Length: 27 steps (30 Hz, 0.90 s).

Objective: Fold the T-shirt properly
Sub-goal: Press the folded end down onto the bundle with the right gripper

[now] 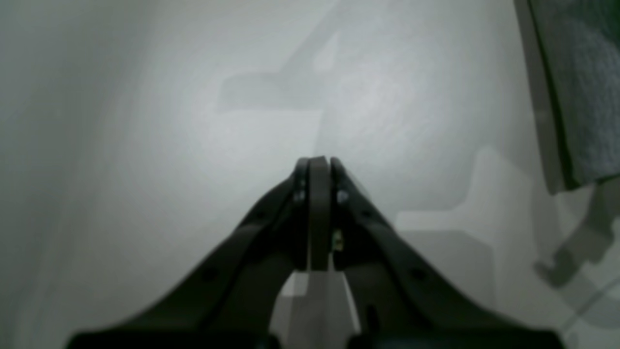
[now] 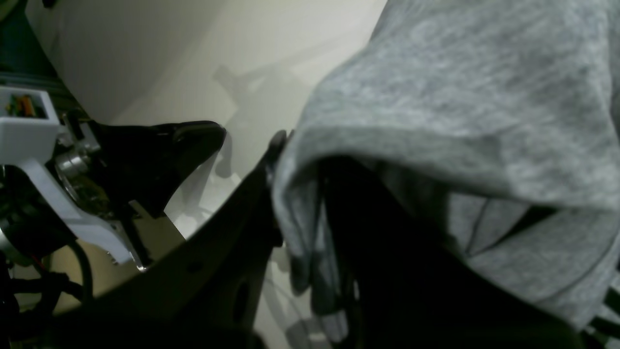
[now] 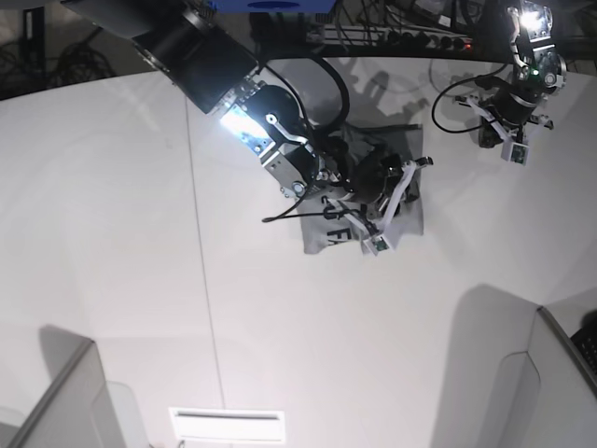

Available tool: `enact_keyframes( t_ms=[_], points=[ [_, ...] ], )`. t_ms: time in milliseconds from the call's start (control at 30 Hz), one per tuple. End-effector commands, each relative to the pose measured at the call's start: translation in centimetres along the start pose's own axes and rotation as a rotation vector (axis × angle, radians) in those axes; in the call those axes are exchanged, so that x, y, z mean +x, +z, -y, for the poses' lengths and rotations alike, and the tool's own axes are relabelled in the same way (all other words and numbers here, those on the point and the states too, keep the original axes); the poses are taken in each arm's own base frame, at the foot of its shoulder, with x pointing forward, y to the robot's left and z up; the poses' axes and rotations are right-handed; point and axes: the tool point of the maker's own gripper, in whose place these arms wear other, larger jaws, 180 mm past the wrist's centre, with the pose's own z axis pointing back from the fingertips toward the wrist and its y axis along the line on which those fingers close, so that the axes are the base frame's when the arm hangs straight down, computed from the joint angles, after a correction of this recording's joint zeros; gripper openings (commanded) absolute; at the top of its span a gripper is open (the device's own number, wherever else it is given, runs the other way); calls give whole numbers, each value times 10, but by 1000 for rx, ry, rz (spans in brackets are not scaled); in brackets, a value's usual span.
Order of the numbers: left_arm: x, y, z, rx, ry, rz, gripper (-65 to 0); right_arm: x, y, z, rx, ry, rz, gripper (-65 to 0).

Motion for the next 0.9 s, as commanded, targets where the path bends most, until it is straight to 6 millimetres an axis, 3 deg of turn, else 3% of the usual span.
enact_keyframes(
  t_ms=[0,367,533,600,867],
  points=[
    [-8,4,-7,23,-20,-39,-650,21,3,-11,27,15,54,-650],
    [-8,4,-7,23,-20,-40,-650,25,4,-9,22,18,62,-650],
    [-8,4,-7,23,-20,-40,-650,25,4,-9,22,17,61,-398],
    [-8,4,-7,23,-20,-40,-650,25,4,-9,22,17,61,-335],
    [-8,5,-9,27,-18,-39,-650,24,4,-11,29,14,58,-318]
  ],
)
